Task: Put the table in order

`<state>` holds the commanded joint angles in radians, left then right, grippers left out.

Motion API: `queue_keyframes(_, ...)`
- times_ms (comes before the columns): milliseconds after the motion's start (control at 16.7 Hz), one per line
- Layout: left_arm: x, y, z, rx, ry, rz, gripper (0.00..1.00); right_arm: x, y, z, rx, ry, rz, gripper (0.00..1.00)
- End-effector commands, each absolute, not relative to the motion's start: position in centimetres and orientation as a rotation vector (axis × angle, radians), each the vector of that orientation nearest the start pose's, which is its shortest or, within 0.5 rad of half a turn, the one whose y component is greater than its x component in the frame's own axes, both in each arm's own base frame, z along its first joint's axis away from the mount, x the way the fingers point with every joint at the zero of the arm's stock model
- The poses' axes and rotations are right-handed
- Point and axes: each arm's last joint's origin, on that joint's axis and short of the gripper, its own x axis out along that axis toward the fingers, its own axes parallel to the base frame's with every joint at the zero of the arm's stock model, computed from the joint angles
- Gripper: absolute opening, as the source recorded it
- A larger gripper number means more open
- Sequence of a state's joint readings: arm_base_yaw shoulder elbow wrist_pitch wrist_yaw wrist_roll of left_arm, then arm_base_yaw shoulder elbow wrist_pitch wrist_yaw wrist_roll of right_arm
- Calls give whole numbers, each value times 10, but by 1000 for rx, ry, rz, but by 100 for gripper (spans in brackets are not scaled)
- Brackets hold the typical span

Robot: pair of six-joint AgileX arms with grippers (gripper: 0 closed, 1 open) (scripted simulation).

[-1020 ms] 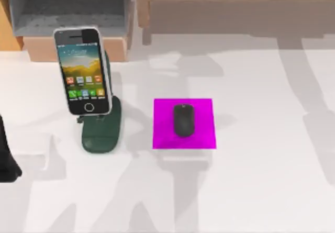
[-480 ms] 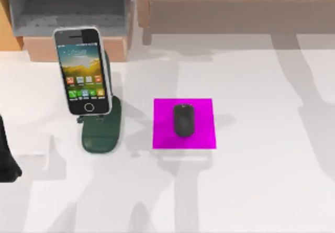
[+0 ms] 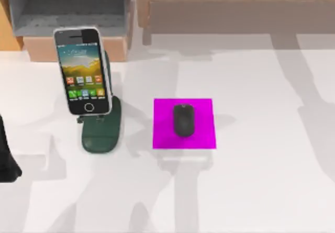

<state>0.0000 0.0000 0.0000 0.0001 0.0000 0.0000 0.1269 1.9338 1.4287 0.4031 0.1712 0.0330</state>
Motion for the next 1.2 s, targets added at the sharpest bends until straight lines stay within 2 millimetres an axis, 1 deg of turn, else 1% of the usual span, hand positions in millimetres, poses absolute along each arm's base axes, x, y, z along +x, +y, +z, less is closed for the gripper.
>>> queue_keyframes(180,106,-1,160,0,0,0,100,447,59,275,22,115,-40,0)
queue_keyframes(480,106,-1,160,0,0,0,100,413,60,283,34,154,-41,0)
queue_keyframes(600,106,-1,160,0,0,0,100,409,61,281,36,164,-36,0)
queue_keyframes(780,106,-1,160,0,0,0,100,419,60,277,38,161,-41,0)
queue_keyframes(1080,106,-1,160,0,0,0,100,447,61,276,17,113,-32,0)
queue_keyframes(1200,106,-1,160,0,0,0,100,456,61,272,1,102,-23,0)
